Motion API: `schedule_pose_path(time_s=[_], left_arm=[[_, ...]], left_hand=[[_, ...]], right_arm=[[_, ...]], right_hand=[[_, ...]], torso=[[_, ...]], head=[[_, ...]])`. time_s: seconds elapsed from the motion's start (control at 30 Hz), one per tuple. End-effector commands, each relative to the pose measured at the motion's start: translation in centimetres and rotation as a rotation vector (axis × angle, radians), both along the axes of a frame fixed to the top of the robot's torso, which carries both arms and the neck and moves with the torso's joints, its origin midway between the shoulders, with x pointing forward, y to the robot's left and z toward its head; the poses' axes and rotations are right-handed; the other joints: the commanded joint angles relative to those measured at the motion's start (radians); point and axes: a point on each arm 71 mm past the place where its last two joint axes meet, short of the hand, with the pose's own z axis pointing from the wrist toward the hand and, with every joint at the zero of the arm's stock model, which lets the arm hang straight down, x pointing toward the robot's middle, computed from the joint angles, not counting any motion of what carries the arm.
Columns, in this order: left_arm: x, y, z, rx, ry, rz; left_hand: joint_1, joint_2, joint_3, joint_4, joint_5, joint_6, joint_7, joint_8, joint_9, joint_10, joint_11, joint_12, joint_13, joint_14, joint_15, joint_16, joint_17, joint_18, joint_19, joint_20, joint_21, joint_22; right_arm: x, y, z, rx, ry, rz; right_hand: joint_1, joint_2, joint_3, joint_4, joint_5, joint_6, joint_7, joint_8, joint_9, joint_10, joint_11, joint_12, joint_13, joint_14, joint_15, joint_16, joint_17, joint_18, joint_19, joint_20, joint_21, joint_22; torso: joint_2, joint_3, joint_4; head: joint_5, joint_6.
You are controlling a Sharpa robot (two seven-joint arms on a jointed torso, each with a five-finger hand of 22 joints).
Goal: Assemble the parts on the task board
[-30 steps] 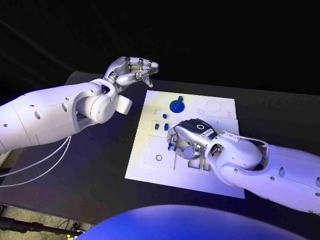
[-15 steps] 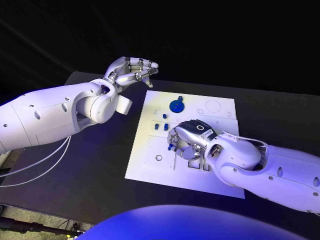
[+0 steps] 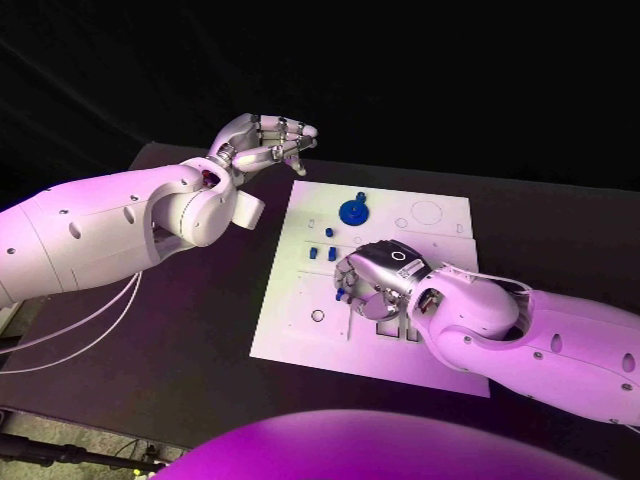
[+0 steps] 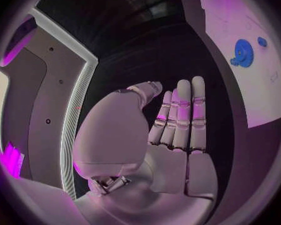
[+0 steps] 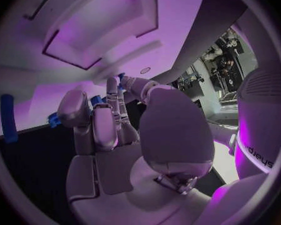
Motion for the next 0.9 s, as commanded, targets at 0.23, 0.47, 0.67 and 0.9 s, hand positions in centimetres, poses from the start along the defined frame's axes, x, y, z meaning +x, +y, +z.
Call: schedule_pose_path(time_s=[0.23,0.47,0.67,0.9], left_arm=[[-0.1,-0.2,0.1,-0.002,-0.004,-0.020],[-0.1,-0.2,0.0,0.000,0.003,-0.023],[0.0,-0.1,0.0,0.002,0.008,-0.021],[0.0,0.0,-0.1,0.004,0.010,-0.020]], left_hand=[[0.008,0.002,-0.004,-0.003,0.005,-0.004,0.000,-0.005,-0.002,-0.009,-0.001,0.000,-0.001,-0.006,-0.002,-0.005,-0.001,0.013,-0.006,0.004,-0.006,-0.002],[0.007,0.002,-0.004,-0.003,0.005,-0.005,0.001,-0.005,-0.002,-0.011,-0.001,0.000,-0.002,-0.006,-0.001,-0.005,-0.001,0.013,-0.006,0.004,-0.006,-0.002],[0.007,0.002,-0.004,-0.003,0.005,-0.005,0.001,-0.005,-0.002,-0.011,-0.001,0.000,-0.002,-0.006,-0.001,-0.005,-0.001,0.013,-0.006,0.004,-0.006,-0.002],[0.007,0.002,-0.004,-0.003,0.005,-0.005,0.001,-0.005,-0.002,-0.012,-0.001,0.000,-0.002,-0.006,-0.001,-0.006,-0.001,0.013,-0.006,0.004,-0.007,-0.002]], right_arm=[[-0.1,0.0,-0.8,-0.035,0.019,0.000],[-0.1,-0.4,-0.9,-0.011,0.042,-0.006],[0.0,-0.9,-0.4,0.053,0.015,-0.024],[-0.3,-2.5,0.7,0.113,-0.008,-0.045]], right_hand=[[-0.025,-0.007,-0.014,0.010,-0.005,-0.018,0.011,-0.013,-0.002,-0.012,0.010,-0.014,0.001,0.017,-0.001,-0.003,0.003,-0.007,0.007,0.005,-0.005,0.001],[-0.037,-0.022,-0.034,0.019,-0.007,-0.053,0.026,-0.041,-0.010,-0.021,0.020,-0.016,0.009,0.019,0.008,0.005,0.011,-0.008,0.012,0.011,-0.005,0.004],[-0.048,-0.046,-0.082,0.032,-0.006,-0.134,0.033,-0.104,-0.032,-0.045,0.028,-0.014,0.020,0.016,0.014,0.002,0.006,-0.008,0.014,0.018,-0.010,0.005],[-0.019,-0.037,-0.193,0.053,-0.003,-0.169,0.031,-0.145,-0.047,-0.059,0.025,0.008,0.042,0.016,0.012,0.004,0.006,-0.009,0.021,0.017,-0.008,0.011]], torso=[[0.000,0.0000,-0.0005],[-0.001,-0.0007,-0.0003],[-0.001,0.0014,-0.0003],[-0.002,0.0005,0.0004]], head=[[0.001,0.000],[0.000,0.000],[-0.001,0.000],[-0.007,0.000]])
